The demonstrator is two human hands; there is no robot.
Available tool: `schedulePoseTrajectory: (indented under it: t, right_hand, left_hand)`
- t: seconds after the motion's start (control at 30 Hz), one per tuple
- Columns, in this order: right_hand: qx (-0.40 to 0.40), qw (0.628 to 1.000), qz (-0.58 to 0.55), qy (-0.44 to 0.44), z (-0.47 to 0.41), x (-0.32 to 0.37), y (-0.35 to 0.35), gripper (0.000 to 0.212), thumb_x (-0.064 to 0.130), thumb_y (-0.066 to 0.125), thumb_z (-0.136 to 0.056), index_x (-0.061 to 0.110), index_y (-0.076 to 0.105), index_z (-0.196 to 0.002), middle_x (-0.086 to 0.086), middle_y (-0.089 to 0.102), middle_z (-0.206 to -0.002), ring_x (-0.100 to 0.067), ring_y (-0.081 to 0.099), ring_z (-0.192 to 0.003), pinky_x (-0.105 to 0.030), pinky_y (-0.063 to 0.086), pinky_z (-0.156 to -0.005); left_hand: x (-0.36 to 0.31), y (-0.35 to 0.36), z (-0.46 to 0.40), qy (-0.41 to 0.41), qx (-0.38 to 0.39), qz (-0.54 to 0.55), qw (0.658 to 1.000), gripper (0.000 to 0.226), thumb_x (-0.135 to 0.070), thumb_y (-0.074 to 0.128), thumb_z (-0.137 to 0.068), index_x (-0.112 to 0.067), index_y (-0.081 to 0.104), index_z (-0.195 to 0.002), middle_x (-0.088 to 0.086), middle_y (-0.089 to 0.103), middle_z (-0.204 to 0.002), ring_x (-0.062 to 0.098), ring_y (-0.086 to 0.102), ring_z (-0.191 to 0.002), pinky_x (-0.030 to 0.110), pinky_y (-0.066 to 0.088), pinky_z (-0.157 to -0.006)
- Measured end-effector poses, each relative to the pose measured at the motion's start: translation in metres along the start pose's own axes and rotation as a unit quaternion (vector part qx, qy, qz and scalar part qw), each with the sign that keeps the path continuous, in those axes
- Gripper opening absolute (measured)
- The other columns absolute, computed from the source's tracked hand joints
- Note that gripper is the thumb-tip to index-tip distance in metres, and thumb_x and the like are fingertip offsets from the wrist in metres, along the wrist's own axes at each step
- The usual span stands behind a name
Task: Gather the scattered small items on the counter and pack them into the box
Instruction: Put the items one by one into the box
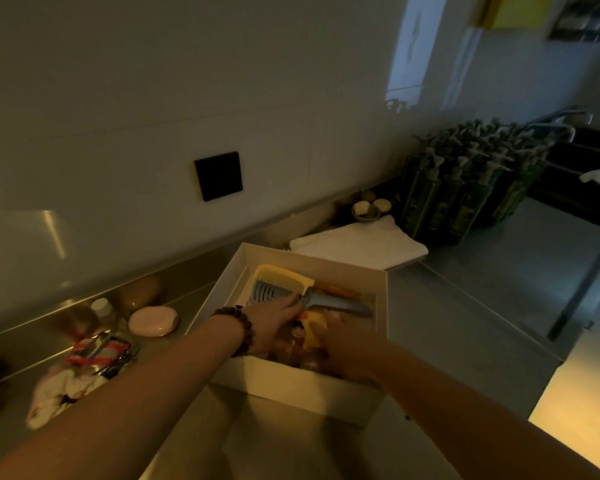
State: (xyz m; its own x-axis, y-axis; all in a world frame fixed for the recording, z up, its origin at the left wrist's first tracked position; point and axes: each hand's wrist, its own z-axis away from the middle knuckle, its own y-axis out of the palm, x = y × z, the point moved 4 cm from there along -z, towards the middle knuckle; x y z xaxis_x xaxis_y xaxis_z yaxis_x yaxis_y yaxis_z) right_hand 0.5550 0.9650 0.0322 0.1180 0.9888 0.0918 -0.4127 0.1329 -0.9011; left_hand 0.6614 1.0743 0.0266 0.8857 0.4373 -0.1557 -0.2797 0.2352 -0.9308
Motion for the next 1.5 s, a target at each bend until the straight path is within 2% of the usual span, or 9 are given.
schedulePoseTrajectory:
  t: [0.13, 0.4, 0.67, 0.83, 1.03, 1.13, 1.2, 1.33, 1.5]
  right_hand:
    - [0.015, 1.0, -0.01, 0.0, -0.006, 0.003, 0.01, 0.087, 0.059, 0.045, -0.09, 0.026, -0.008, -0.151, -0.011, -0.009, -0.159, -0.04, -0.003, -0.144, -0.056, 0.011, -0.116]
    - [0.041, 0.996, -0.013, 0.075, -0.015, -0.017, 0.018, 0.089, 0.055, 0.045, -0.092, 0.018, -0.011, -0.151, -0.013, -0.018, -0.158, -0.038, -0.012, -0.145, -0.056, 0.007, -0.117]
    - [0.009, 0.991, 0.053, 0.121, -0.015, -0.015, 0.029, 0.075, 0.057, 0.032, -0.094, 0.021, -0.001, -0.151, -0.023, 0.018, -0.152, -0.043, 0.029, -0.132, -0.051, 0.028, -0.104]
    - [0.004, 0.982, 0.051, 0.183, -0.017, -0.023, 0.03, 0.067, 0.042, 0.027, -0.099, 0.017, -0.008, -0.151, -0.022, -0.007, -0.158, -0.041, -0.004, -0.145, -0.05, 0.005, -0.117]
    - [-0.033, 0.99, -0.006, 0.136, -0.007, -0.007, 0.009, 0.077, 0.048, 0.046, -0.092, 0.015, 0.008, -0.15, -0.018, 0.01, -0.156, -0.035, 0.014, -0.143, -0.048, 0.021, -0.115]
    - [-0.139, 0.989, -0.033, 0.031, 0.0, 0.031, -0.023, 0.05, 0.037, 0.052, -0.091, 0.01, 0.045, -0.133, -0.018, 0.041, -0.139, -0.036, 0.043, -0.124, -0.046, 0.043, -0.099]
    - [-0.247, 0.967, -0.048, -0.04, 0.001, 0.063, -0.047, 0.035, 0.026, 0.038, -0.099, 0.007, 0.056, -0.122, -0.023, 0.053, -0.125, -0.039, 0.056, -0.11, -0.042, 0.05, -0.089]
    - [-0.194, 0.967, -0.15, -0.071, -0.008, 0.124, -0.055, 0.045, 0.032, 0.038, -0.1, 0.011, 0.033, -0.14, -0.014, 0.037, -0.143, -0.029, 0.039, -0.129, -0.039, 0.033, -0.107]
    - [-0.165, 0.972, -0.098, -0.137, -0.031, 0.197, -0.036, 0.061, 0.04, 0.034, -0.1, 0.01, 0.017, -0.15, -0.014, 0.013, -0.158, -0.027, 0.009, -0.147, -0.038, 0.012, -0.117]
  left_hand:
    - [-0.006, 0.009, -0.007, -0.011, 0.069, -0.066, 0.995, 0.098, -0.056, 0.053, -0.085, -0.011, -0.009, -0.147, 0.01, -0.015, -0.155, 0.025, -0.01, -0.143, 0.037, -0.001, -0.114]
    - [-0.006, 0.021, -0.027, 0.01, 0.093, -0.23, 0.969, 0.091, -0.059, 0.041, -0.088, -0.015, -0.014, -0.146, 0.007, -0.022, -0.154, 0.028, -0.02, -0.14, 0.053, -0.005, -0.112]
    - [-0.007, 0.026, -0.038, -0.001, 0.075, -0.268, 0.96, 0.084, -0.049, 0.044, -0.091, -0.031, -0.019, -0.144, 0.007, -0.033, -0.149, 0.032, -0.025, -0.138, 0.058, -0.006, -0.111]
    - [-0.011, 0.017, -0.039, -0.025, 0.045, -0.236, 0.97, 0.082, -0.042, 0.045, -0.092, -0.033, -0.017, -0.145, 0.005, -0.031, -0.151, 0.032, -0.022, -0.139, 0.058, -0.006, -0.11]
    - [0.002, 0.001, -0.009, -0.037, 0.037, -0.075, 0.996, 0.074, -0.05, 0.046, -0.091, -0.027, 0.006, -0.149, 0.003, -0.004, -0.157, 0.028, -0.004, -0.143, 0.053, 0.007, -0.114]
    - [0.008, -0.017, 0.021, -0.07, -0.021, 0.029, 0.997, 0.046, -0.047, 0.05, -0.09, -0.022, 0.047, -0.129, 0.006, 0.045, -0.135, 0.026, 0.044, -0.12, 0.041, 0.039, -0.098]
    - [0.018, -0.031, 0.047, -0.108, -0.099, 0.071, 0.987, 0.037, -0.043, 0.05, -0.09, -0.019, 0.055, -0.117, 0.006, 0.058, -0.118, 0.026, 0.056, -0.105, 0.038, 0.047, -0.086]
    - [0.047, -0.038, 0.111, -0.177, -0.247, 0.076, 0.949, 0.036, -0.028, 0.05, -0.087, -0.013, 0.052, -0.12, 0.009, 0.057, -0.12, 0.028, 0.055, -0.108, 0.041, 0.044, -0.09]
    - [0.089, 0.001, 0.195, -0.284, -0.36, 0.102, 0.883, 0.054, -0.029, 0.053, -0.085, -0.013, 0.042, -0.135, 0.006, 0.046, -0.137, 0.023, 0.046, -0.122, 0.034, 0.037, -0.102]
